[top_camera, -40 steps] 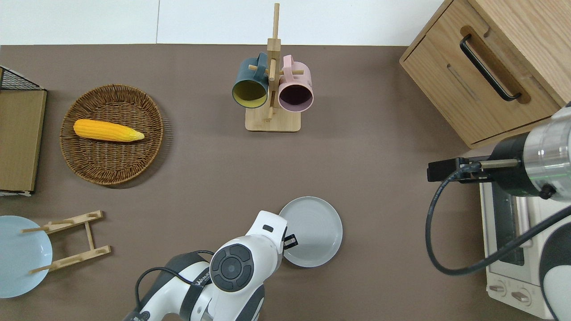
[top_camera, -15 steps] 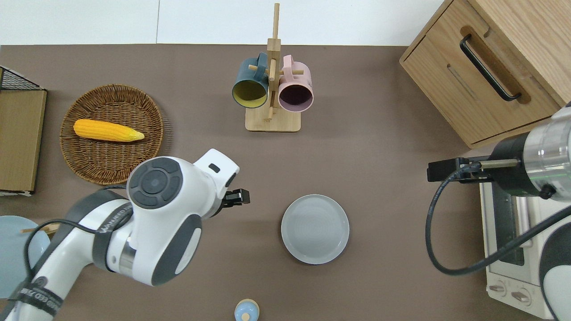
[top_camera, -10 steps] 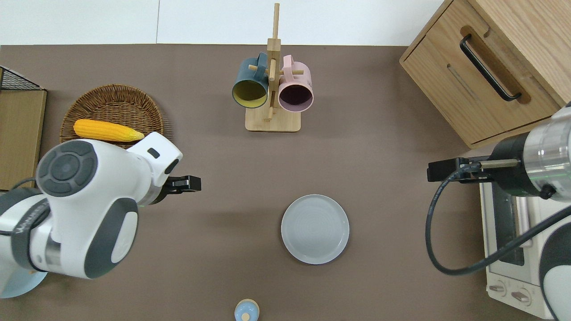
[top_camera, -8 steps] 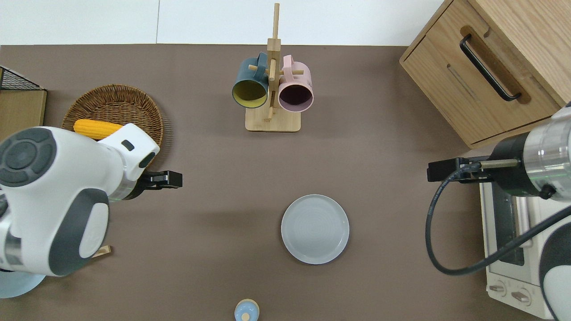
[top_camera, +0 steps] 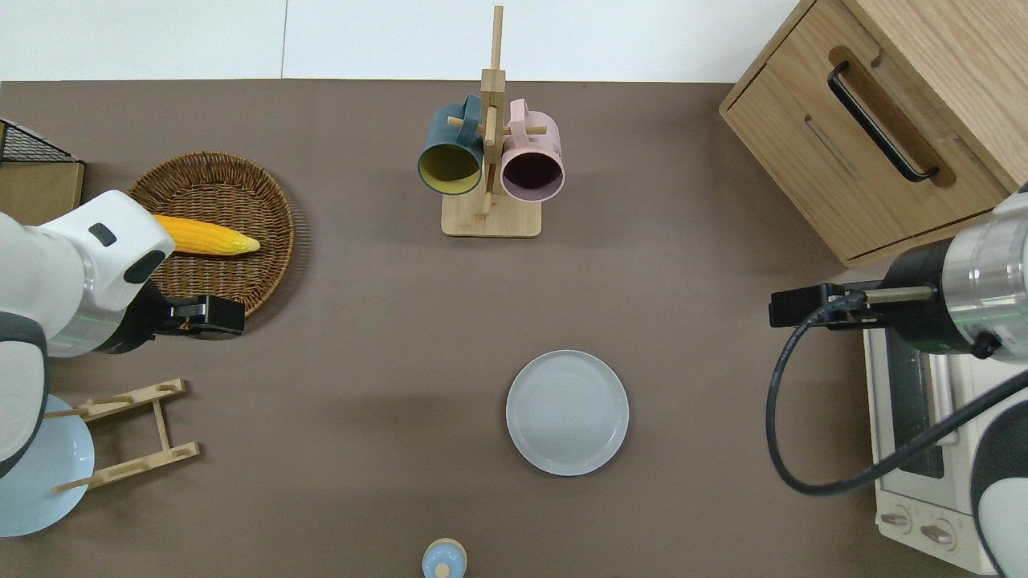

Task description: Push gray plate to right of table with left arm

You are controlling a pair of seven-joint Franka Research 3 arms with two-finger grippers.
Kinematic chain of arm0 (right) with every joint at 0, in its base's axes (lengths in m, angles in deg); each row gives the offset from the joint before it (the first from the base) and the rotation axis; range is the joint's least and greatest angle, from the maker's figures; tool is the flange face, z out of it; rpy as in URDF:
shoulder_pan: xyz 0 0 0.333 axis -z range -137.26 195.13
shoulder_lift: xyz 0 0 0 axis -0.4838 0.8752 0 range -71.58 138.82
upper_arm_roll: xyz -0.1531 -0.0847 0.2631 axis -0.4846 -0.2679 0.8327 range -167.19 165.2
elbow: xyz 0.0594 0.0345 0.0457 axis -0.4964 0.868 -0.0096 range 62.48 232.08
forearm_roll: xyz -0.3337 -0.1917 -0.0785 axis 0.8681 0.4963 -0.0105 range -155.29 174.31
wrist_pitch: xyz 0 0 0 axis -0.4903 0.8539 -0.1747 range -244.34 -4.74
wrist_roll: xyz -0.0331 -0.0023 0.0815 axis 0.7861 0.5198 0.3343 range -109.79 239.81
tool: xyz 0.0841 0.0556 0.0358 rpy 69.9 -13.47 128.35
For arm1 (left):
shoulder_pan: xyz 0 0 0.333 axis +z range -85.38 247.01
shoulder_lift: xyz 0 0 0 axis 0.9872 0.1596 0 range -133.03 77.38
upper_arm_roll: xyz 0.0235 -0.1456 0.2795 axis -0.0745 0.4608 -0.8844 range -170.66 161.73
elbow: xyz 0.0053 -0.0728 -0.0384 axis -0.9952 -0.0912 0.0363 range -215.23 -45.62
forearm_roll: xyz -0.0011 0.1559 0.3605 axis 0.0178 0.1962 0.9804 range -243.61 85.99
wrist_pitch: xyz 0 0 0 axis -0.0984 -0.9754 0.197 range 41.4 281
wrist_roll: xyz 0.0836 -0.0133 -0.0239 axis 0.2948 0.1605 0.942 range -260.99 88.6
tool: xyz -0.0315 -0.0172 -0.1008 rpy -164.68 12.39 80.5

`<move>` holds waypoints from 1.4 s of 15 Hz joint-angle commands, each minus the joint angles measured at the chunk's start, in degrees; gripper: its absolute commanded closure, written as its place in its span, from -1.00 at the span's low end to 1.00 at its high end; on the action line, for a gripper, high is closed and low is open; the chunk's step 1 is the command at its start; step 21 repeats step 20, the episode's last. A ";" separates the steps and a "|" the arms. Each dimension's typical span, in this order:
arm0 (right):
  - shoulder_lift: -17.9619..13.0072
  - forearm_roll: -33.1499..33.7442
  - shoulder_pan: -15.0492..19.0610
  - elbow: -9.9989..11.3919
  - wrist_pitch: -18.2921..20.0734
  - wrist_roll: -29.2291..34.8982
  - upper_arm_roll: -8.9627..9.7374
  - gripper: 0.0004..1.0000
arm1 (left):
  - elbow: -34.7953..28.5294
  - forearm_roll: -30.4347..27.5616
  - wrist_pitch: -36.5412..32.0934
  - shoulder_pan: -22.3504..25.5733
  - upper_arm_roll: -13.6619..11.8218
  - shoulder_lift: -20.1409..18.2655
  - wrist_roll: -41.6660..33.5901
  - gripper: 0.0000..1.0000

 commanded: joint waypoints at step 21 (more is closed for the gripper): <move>0.36 -0.92 0.37 -0.81 0.31 0.12 0.23 -0.99 | 8.81 1.36 -9.16 1.27 -0.92 -0.26 0.05 -0.99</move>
